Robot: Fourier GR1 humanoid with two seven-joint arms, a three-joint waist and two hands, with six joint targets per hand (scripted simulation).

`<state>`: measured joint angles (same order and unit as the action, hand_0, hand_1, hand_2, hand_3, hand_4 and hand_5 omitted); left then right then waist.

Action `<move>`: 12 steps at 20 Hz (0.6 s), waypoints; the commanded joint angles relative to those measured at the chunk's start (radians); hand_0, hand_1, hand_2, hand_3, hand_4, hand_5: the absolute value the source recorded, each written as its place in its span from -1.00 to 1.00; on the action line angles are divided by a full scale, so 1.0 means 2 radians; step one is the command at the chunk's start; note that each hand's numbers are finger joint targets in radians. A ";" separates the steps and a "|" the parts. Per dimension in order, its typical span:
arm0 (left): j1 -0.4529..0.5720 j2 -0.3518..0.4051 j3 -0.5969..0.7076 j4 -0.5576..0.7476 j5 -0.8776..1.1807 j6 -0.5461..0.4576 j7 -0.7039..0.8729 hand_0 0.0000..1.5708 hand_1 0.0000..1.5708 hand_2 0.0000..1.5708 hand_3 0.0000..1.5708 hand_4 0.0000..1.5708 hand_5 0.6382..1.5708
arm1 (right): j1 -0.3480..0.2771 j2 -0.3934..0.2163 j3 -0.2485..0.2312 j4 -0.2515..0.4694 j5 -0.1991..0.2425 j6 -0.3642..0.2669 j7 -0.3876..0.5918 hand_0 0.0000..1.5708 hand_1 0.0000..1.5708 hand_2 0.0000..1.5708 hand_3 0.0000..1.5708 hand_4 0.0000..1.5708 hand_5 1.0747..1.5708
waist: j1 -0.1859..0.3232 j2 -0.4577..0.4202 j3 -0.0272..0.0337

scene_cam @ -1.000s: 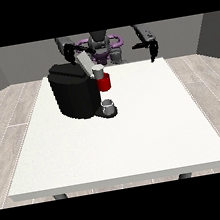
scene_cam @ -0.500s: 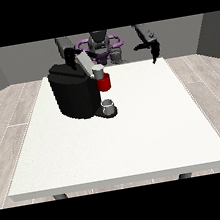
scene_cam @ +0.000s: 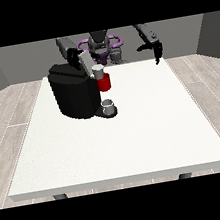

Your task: Insert the coffee pod into the coffee machine and close the lid

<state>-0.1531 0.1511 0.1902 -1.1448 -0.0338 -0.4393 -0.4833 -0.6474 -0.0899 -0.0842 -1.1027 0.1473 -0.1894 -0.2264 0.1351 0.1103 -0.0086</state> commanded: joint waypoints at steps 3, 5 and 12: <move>-0.022 -0.003 0.001 0.012 -0.001 0.017 0.014 -1.00 -1.00 -1.00 -1.00 -0.52 1.00 | -0.030 0.018 0.027 0.027 0.023 -0.005 0.010 -1.00 -1.00 -1.00 -1.00 -0.54 1.00 | 0.008 0.010 0.0042; -0.015 -0.001 -0.014 0.013 -0.005 -0.006 -0.005 -1.00 -1.00 -1.00 -1.00 -0.54 1.00 | -0.064 0.017 0.021 0.034 0.024 -0.014 0.035 -1.00 -1.00 -1.00 -1.00 -0.46 1.00 | 0.028 0.019 0.0041; -0.020 -0.005 -0.010 0.034 0.004 -0.007 -0.001 -1.00 -1.00 -1.00 -1.00 -0.51 1.00 | -0.092 0.044 0.053 0.042 0.062 -0.053 0.071 -1.00 -1.00 -1.00 -1.00 -0.50 1.00 | 0.041 0.009 0.0041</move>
<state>-0.2108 0.1524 0.1863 -1.0821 -0.0251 -0.4443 -0.4820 -0.7888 -0.0307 -0.0105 -1.0463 0.2292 -0.2667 -0.1032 0.1828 0.1408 0.0019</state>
